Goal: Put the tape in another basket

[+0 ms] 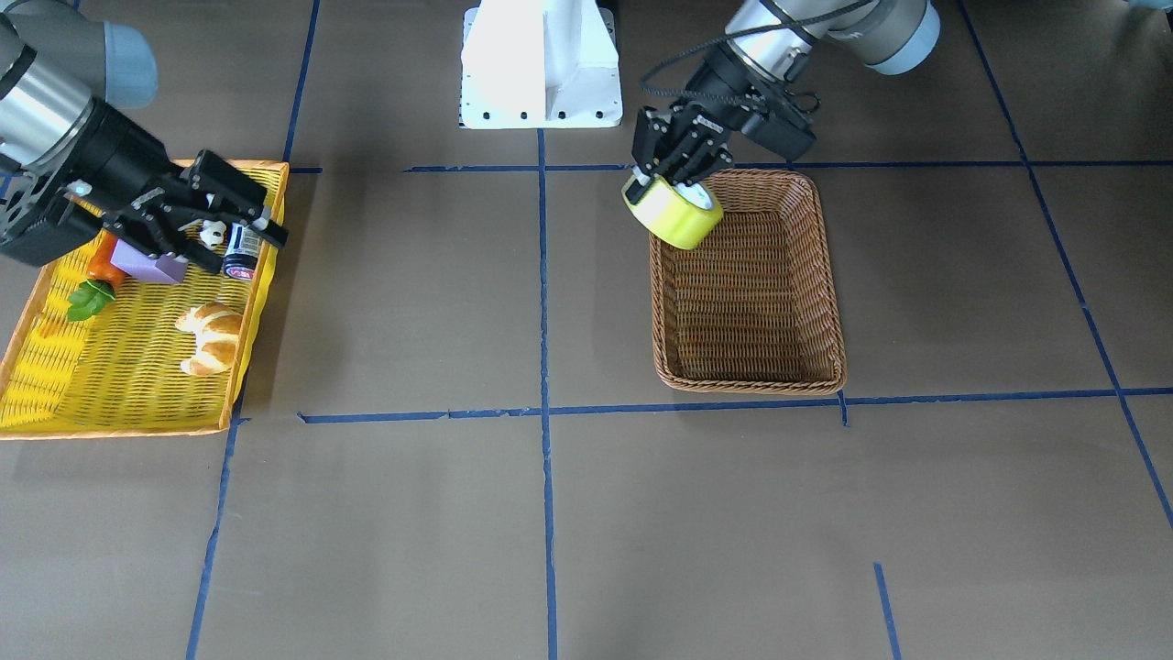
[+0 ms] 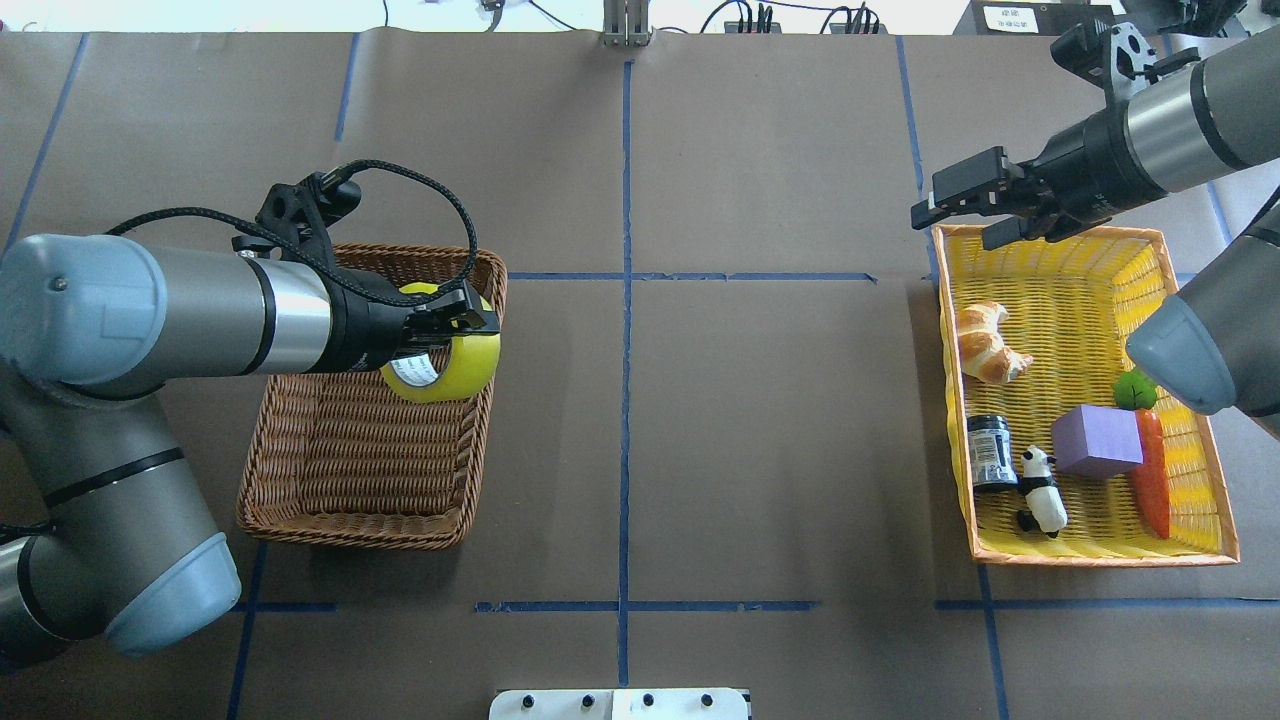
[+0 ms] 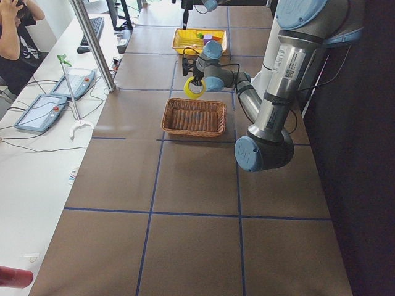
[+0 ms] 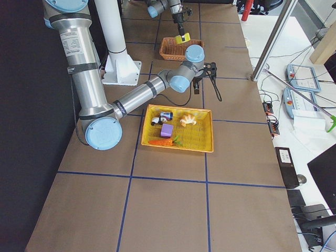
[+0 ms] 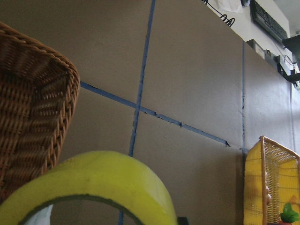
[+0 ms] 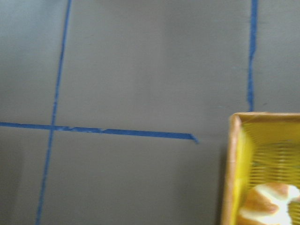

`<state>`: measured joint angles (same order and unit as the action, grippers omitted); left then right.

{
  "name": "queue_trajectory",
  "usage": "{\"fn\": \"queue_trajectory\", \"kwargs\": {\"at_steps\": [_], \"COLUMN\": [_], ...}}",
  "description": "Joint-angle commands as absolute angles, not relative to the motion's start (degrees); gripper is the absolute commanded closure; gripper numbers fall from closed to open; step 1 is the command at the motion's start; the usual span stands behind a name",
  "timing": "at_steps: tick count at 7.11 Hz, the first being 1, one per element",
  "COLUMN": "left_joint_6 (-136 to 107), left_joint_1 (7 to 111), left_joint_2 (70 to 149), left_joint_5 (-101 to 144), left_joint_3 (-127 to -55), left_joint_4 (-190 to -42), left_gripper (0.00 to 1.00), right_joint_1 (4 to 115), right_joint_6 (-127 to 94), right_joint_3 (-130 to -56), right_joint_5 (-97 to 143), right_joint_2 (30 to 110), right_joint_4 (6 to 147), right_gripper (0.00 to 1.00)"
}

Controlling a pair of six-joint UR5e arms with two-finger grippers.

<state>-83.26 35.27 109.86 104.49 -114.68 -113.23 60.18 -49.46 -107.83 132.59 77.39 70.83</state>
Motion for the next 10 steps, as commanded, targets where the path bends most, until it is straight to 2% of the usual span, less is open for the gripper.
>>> {"fn": "queue_trajectory", "kwargs": {"at_steps": [1,3,4,5,6,8,10], "left_joint_6": [-75.8,-74.9,-74.0,-73.2,-72.2,-54.5,-35.4], "left_joint_1": [35.6,34.9,34.6,34.5,34.5,37.7,49.8], "left_joint_2": [109.9,110.6,110.6,110.7,110.7,110.1,103.0], "left_joint_5": [104.6,104.7,104.9,105.0,104.9,108.1,118.1], "left_joint_3": [-112.4,-105.6,-103.9,-103.9,-104.3,-108.0,-111.3], "left_joint_4": [-103.4,-103.8,-103.7,-103.4,-103.3,-96.8,-93.0], "left_gripper": [1.00,1.00,0.86,0.28,0.00,0.00,0.00], "right_joint_1": [66.8,74.7,76.0,77.2,78.3,80.8,84.4], "right_joint_6": [-22.0,-1.6,4.1,5.6,5.8,9.9,14.7], "right_joint_3": [-108.6,-109.2,-109.6,-109.8,-109.8,-109.3,-109.3], "right_joint_5": [131.5,132.2,132.4,132.5,132.5,132.5,132.5], "right_joint_2": [80.1,83.7,85.2,86.2,87.7,91.9,96.4], "right_joint_4": [86.8,96.1,98.3,98.7,99.1,99.1,99.1], "right_gripper": [0.00,0.00,0.00,0.00,0.00,0.00,0.00]}}
